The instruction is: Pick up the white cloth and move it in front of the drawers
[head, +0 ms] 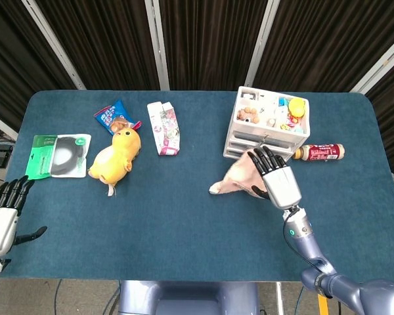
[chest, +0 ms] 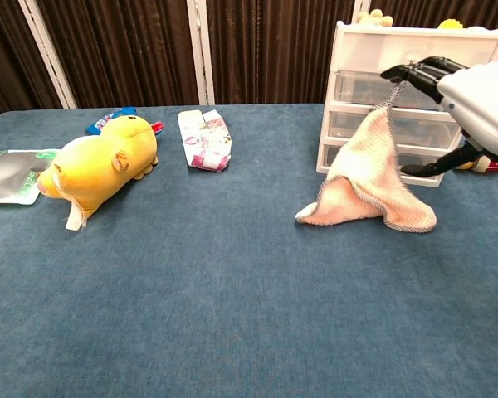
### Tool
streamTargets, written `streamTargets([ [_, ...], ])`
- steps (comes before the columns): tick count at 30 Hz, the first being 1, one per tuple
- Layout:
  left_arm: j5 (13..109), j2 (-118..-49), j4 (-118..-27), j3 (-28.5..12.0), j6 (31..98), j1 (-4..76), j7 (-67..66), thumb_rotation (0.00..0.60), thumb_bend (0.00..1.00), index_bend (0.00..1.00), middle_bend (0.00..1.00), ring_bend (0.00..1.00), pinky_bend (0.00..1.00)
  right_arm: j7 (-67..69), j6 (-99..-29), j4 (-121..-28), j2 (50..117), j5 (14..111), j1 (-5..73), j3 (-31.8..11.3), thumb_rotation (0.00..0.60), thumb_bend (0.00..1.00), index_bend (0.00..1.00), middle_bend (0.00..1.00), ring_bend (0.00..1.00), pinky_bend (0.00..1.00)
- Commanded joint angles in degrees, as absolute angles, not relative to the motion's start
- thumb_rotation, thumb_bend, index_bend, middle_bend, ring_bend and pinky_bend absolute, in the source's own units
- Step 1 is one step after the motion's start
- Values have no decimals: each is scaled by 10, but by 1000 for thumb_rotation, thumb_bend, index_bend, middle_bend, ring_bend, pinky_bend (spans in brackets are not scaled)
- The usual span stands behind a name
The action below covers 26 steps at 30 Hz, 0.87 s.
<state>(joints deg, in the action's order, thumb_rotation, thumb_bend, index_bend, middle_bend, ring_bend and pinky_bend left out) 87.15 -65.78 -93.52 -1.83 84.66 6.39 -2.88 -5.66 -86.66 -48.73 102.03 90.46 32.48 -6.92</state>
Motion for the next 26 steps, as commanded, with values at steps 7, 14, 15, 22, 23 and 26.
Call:
streamTargets([
  [7, 873, -655, -937, -17, 847, 63, -26, 600, 12, 0, 0, 0, 0, -77, -884, -591, 925, 920, 279, -38, 600, 0, 51, 71, 20, 275],
  [14, 879, -651, -937, -14, 850, 61, -28, 600, 10, 0, 0, 0, 0, -116, -892, -731, 809, 887, 214, -17, 600, 0, 62, 62, 0, 229],
  [15, 880, -650, -937, -13, 851, 60, -29, 600, 9, 0, 0, 0, 0, -118, -890, -765, 785, 872, 201, -15, 600, 0, 62, 57, 0, 222],
  [22, 888, -651, -934, -10, 858, 58, -37, 600, 3, 0, 0, 0, 0, -84, -892, -925, 661, 805, 127, 3, 600, 0, 60, 15, 0, 170],
  [23, 889, -651, -934, -10, 858, 57, -38, 600, 2, 0, 0, 0, 0, -80, -896, -930, 654, 806, 122, 5, 600, 0, 60, 14, 0, 169],
  [26, 892, -653, -932, -8, 861, 56, -42, 600, 2, 0, 0, 0, 0, -65, -915, -934, 637, 818, 101, 12, 600, 0, 53, 10, 0, 169],
])
